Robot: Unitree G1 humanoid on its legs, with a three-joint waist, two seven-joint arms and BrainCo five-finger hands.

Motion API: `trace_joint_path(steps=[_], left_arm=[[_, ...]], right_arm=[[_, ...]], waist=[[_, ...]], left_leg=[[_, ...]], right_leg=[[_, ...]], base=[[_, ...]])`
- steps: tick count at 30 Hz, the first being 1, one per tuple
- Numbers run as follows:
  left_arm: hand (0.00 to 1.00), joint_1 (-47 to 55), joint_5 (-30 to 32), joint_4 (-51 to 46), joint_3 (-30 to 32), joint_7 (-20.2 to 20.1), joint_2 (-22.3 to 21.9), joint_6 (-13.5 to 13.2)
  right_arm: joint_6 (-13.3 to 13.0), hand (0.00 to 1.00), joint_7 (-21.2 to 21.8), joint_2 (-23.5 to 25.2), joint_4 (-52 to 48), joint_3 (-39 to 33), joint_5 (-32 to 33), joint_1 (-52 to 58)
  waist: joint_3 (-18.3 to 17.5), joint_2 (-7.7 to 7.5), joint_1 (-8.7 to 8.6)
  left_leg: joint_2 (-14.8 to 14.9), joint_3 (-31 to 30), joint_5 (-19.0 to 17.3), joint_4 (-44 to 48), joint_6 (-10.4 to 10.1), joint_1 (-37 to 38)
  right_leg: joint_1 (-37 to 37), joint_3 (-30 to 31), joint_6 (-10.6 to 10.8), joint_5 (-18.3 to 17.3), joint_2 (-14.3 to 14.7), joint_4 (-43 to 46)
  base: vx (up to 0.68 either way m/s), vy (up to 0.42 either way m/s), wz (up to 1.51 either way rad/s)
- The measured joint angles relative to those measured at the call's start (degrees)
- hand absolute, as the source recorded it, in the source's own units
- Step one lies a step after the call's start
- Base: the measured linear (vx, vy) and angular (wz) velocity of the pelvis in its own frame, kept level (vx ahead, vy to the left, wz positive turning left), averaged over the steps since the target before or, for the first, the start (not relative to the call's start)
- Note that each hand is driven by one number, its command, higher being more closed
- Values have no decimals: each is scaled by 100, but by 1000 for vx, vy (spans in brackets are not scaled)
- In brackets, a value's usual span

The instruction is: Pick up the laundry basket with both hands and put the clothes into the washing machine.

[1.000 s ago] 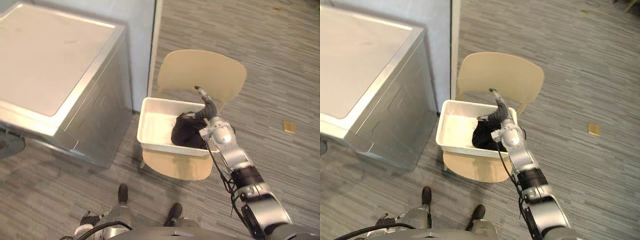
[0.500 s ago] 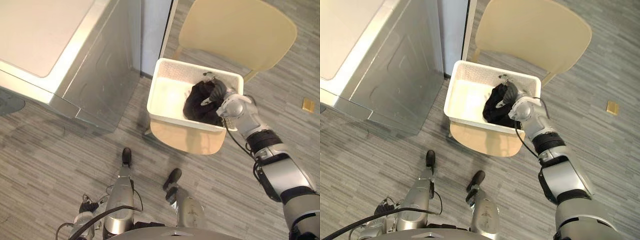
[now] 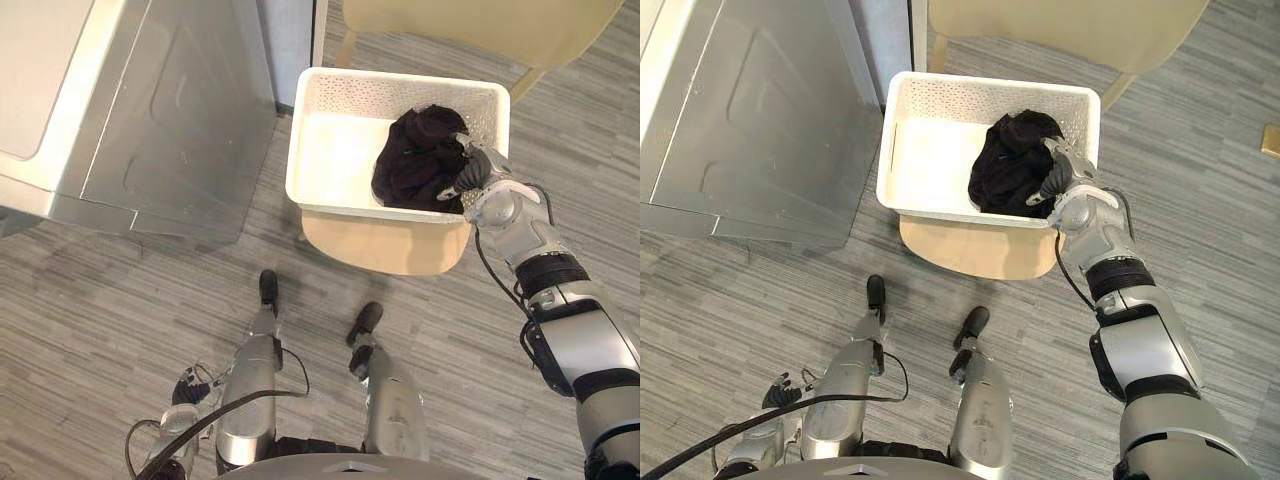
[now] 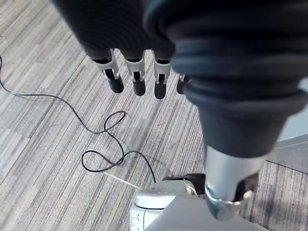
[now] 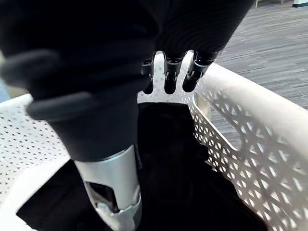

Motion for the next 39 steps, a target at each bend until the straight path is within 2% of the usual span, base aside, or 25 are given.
trace_joint_path(steps=[4, 12, 17, 28, 29, 37, 39], left_arm=[[0, -60, -59, 6, -4, 0, 0, -1], [0, -166, -273, 23, -98, 47, -8, -17], [0, -176, -441, 36, -109, 80, -10, -17], [0, -433, -668, 152, -227, 93, -41, -21], [0, -442, -670, 175, -247, 96, -39, -26], [0, -451, -674, 243, -375, 95, -39, -27], [0, -452, -676, 259, -437, 89, -30, -25]], right_arm=[[2, 0, -101, 4, 146, -173, -28, -59], [101, 0, -277, 23, 609, -341, -39, -441], [138, 0, -378, 28, 629, -374, -34, -479], [121, 0, -380, 16, 631, -488, -24, -695], [122, 100, -381, 14, 636, -488, -30, -693], [95, 100, -349, -27, 621, -461, -28, -649], [92, 100, -314, -60, 627, -406, -28, -595]], waist=[[8, 25, 12], [90, 232, 65], [91, 238, 139], [83, 249, 101], [83, 250, 110], [69, 249, 106], [-68, 250, 132]], left_leg=[[-1, 0, 27, 1, 4, -201], [-17, -48, 81, 1, 7, -504], [-18, -64, 93, 0, 0, -650], [-13, -149, 118, -3, -31, -929], [-14, -149, 118, -3, -32, -938], [0, -182, 135, -4, -57, -1026], [9, -217, 151, -3, -71, -1134]], right_leg=[[-188, -4, -7, 46, 4, -21], [-454, -47, -15, 84, -5, -26], [-596, -58, -17, 86, -6, -24], [-818, -118, -54, 100, 0, -30], [-827, -116, -59, 100, -1, -31], [-896, -115, -63, 107, 21, -46], [-978, -127, -69, 115, 41, -60]], base=[[23, -36, -1], [4, -31, 2], [11, -40, 0], [-4, -35, 2], [-4, -32, 0], [9, -39, 0], [37, -55, 4]])
